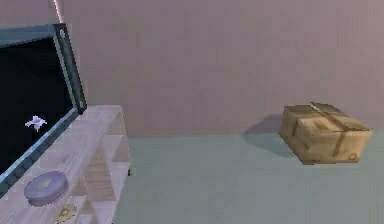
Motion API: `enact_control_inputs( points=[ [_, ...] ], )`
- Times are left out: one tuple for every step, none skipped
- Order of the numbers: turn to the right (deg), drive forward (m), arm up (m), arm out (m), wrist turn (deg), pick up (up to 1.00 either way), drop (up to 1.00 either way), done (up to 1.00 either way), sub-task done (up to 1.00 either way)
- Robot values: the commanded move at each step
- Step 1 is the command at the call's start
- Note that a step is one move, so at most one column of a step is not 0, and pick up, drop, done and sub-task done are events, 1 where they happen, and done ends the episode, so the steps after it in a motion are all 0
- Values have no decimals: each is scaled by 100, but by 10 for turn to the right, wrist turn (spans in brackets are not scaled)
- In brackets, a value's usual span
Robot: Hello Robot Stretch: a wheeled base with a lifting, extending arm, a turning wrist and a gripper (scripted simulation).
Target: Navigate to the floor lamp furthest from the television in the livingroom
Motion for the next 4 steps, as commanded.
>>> enact_control_inputs(
  points=[
    [450, 0, 0, 0, 0, 0, 0, 0, 0],
    [450, 0, 0, 0, 0, 0, 0, 0, 0],
    [150, 0, 0, 0, 0, 0, 0, 0, 0],
    [0, 100, 0, 0, 0, 0, 0, 0, 0]
  ],
)
